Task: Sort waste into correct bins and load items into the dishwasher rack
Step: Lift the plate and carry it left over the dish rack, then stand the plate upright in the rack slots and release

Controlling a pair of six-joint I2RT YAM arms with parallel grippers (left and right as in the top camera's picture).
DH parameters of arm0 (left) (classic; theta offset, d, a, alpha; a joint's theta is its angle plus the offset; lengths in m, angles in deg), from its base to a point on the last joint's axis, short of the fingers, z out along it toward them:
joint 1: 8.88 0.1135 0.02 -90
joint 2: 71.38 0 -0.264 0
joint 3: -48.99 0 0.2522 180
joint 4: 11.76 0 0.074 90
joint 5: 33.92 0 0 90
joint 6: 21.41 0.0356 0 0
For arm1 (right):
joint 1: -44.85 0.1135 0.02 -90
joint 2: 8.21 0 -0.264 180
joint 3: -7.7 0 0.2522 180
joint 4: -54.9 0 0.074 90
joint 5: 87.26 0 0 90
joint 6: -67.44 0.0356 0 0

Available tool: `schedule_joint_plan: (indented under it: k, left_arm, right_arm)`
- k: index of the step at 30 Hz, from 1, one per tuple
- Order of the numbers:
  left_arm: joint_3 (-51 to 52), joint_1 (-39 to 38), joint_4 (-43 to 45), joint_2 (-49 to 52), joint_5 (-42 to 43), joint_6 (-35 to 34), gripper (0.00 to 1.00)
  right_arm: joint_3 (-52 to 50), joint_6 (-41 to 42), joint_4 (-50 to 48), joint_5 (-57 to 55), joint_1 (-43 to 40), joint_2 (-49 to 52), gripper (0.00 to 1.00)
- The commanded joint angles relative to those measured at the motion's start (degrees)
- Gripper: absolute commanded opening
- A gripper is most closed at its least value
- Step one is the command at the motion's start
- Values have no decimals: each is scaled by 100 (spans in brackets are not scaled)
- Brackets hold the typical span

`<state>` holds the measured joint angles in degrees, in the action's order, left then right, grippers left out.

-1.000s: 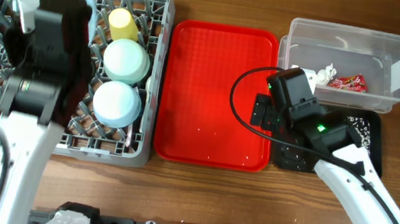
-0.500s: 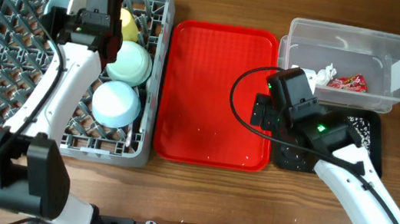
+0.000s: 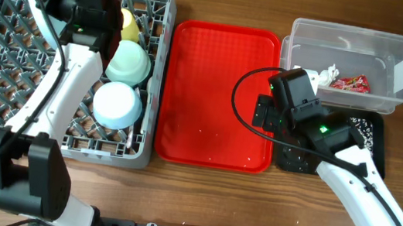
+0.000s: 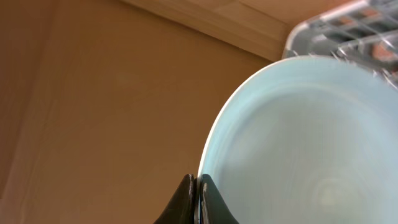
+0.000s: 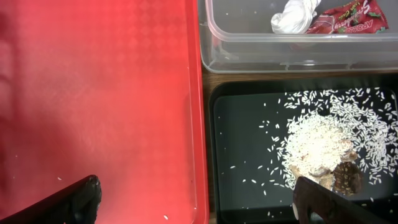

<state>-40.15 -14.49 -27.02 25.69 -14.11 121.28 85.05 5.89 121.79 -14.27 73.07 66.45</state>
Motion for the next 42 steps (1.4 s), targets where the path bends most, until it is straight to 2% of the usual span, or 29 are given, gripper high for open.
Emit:
schedule_joint_plan:
  k: [1,5,11,17,23,29,30,32,34,35,36,37,39,42]
  left_arm:
    - [-39,-205,-437,-42,317,-372,4]
    - [-39,-339,-870,-42,579,-684,4]
    - [-37,-393,-1790,-42,1088,-1593,4]
    - [-37,-485,-1974,-42,1185,-2063,4]
    - [-37,-896,-2380,-42,2103,-2450,5]
    - [-37,-1152,-2570,-42,2135,-3112,6]
    - [-37,-1169,-2610,-42,2135,-3185,8]
    - [-37,-1182,-2691,-42,2135,-3449,19]
    - [-37,-1182,-2754,-42,2138,-3652,22]
    - [-37,-1182,-2793,-42,2181,-3713,27]
    - [-37,-1182,-2820,-42,2238,-3711,29]
    - [-37,-1182,-2833,-42,2269,-3713,34]
    - [-39,-1180,-2793,-42,2256,-3834,53]
    - [-42,-1137,-2557,-111,2129,-4197,65]
  right_arm:
    - [59,9,-2,-111,-13,2,100]
    - [59,7,-2,-111,-13,2,100]
    - [59,7,-2,-111,-13,2,100]
    - [59,7,-2,-111,-13,2,100]
    - [59,7,-2,-111,-13,2,100]
    - [59,7,-2,-111,-13,2,100]
    - [59,7,-2,-111,-13,2,100]
    - [59,7,-2,-114,-13,2,100]
    - [59,7,-2,-111,-13,2,100]
    - [59,7,0,-111,-13,2,100]
    - [59,4,-2,-111,-13,2,100]
    - [59,7,-2,-111,-13,2,100]
    - [59,7,-2,-111,-13,2,100]
    - [59,7,-2,-111,-13,2,100]
